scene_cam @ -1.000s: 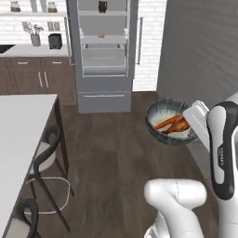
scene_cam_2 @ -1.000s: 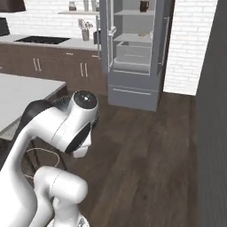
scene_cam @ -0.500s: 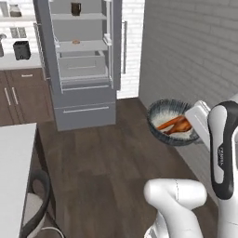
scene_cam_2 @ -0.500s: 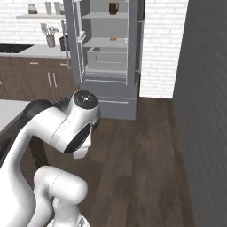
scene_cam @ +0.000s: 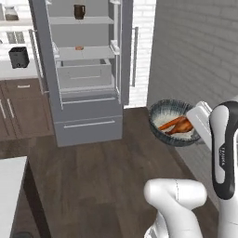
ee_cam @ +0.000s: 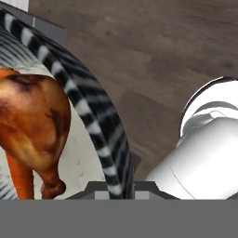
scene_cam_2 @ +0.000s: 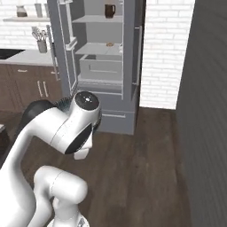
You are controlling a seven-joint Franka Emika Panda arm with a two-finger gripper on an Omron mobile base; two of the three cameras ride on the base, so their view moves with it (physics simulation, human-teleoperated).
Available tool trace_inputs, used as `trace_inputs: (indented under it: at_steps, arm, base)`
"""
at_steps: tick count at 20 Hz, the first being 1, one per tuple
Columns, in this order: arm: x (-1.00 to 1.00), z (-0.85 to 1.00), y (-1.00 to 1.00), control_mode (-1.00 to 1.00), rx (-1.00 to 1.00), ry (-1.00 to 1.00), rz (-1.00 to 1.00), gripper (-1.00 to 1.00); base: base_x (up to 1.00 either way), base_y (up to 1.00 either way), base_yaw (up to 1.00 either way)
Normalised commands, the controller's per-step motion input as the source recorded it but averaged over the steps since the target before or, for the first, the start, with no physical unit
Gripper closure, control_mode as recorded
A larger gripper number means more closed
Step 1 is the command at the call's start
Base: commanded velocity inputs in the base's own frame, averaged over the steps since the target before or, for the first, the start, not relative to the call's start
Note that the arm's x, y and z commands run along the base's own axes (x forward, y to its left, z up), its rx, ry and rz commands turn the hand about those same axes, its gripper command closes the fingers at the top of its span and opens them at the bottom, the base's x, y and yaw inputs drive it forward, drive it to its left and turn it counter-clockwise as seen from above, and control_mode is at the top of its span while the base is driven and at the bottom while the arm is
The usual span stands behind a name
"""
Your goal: Pick the chicken drumstick and carrot from their plates and place them in the bowl. Then put the bowl in the fridge.
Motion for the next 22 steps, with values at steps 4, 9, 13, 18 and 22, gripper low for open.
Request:
trace_inputs:
  at_steps: [4,9,13,18,22]
  arm:
    - [0.0,0.0,0.0,1.0,0.0,0.0,0.0,1.0]
    - [0.0,0.0,0.0,1.0,0.0,0.0,0.0,1.0]
    - [0.0,0.0,0.0,1.0,0.0,0.0,0.0,1.0]
    - [0.0,0.0,0.0,1.0,0.0,0.0,0.0,1.0]
    - [0.0,0.0,0.0,1.0,0.0,0.0,0.0,1.0]
  base:
    - [1.0,0.0,0.01]
    - [1.0,0.16,0.0]
    - [1.0,0.54,-0.02]
    - [1.0,0.58,-0.04]
    - [1.0,0.22,-0.06]
